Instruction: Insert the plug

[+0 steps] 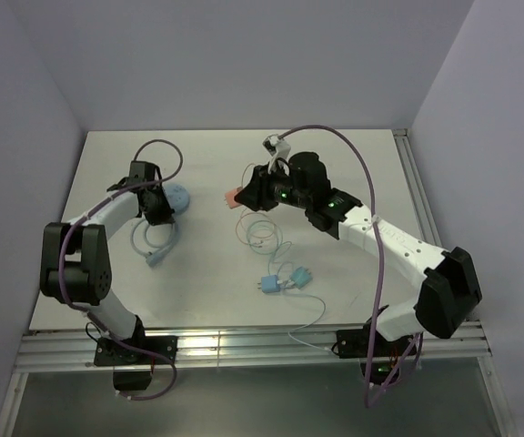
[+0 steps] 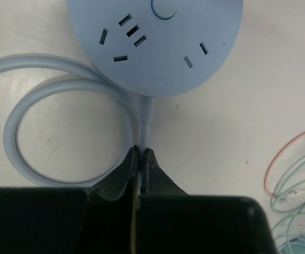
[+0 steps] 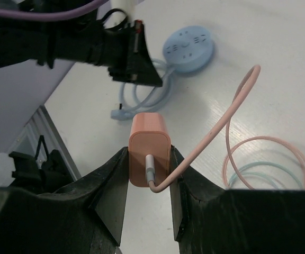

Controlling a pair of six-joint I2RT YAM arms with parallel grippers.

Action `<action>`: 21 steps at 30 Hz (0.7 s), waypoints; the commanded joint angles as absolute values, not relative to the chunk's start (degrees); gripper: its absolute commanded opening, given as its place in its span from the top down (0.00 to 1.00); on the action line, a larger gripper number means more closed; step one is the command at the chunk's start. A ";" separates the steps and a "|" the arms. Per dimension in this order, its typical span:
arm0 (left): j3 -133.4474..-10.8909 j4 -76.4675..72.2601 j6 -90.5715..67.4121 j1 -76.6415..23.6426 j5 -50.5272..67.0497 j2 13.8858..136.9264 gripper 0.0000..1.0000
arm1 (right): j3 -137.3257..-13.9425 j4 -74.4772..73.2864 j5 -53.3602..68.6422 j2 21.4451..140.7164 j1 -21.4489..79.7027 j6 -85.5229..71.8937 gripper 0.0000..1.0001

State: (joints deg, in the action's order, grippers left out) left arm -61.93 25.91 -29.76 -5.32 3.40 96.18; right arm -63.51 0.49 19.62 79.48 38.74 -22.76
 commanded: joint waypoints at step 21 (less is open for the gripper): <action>-51.50 27.42 -38.85 -6.77 6.69 74.88 0.33 | -100.36 -21.09 23.21 111.96 42.10 -18.89 1.00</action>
State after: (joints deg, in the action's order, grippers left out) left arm -46.78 26.28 -38.61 -6.81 10.04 76.25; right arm -95.13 -17.87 23.44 109.75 41.50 -18.41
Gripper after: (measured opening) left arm 0.658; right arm 0.397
